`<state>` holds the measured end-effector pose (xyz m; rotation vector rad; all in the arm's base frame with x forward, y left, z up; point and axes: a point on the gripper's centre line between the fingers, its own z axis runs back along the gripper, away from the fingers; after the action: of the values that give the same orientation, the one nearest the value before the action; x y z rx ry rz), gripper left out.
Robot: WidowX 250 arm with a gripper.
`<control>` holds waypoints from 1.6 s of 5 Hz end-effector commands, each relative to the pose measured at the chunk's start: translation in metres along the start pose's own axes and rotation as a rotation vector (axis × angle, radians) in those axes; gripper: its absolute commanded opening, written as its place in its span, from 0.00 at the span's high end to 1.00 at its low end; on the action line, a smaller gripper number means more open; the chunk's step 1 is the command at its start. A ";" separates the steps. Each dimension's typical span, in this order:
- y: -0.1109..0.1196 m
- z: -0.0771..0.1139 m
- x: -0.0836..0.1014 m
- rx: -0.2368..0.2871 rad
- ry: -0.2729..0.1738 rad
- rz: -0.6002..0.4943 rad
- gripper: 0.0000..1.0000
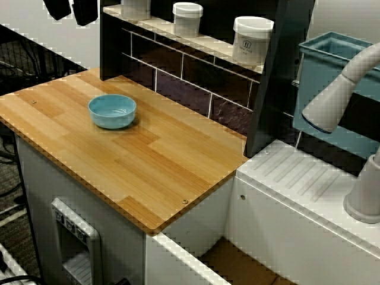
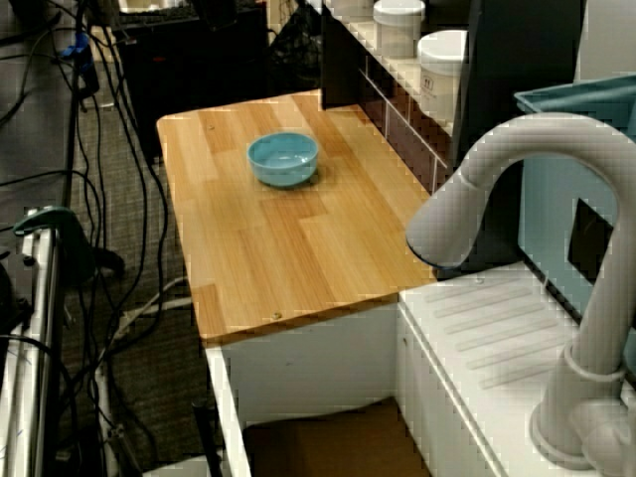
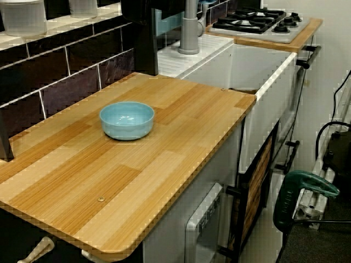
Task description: Push into sink
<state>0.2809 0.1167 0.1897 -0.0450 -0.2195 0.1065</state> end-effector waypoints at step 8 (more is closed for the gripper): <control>-0.023 -0.132 0.032 0.158 0.027 0.039 0.00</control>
<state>0.3362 0.0880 0.0536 0.0969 -0.1342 0.1594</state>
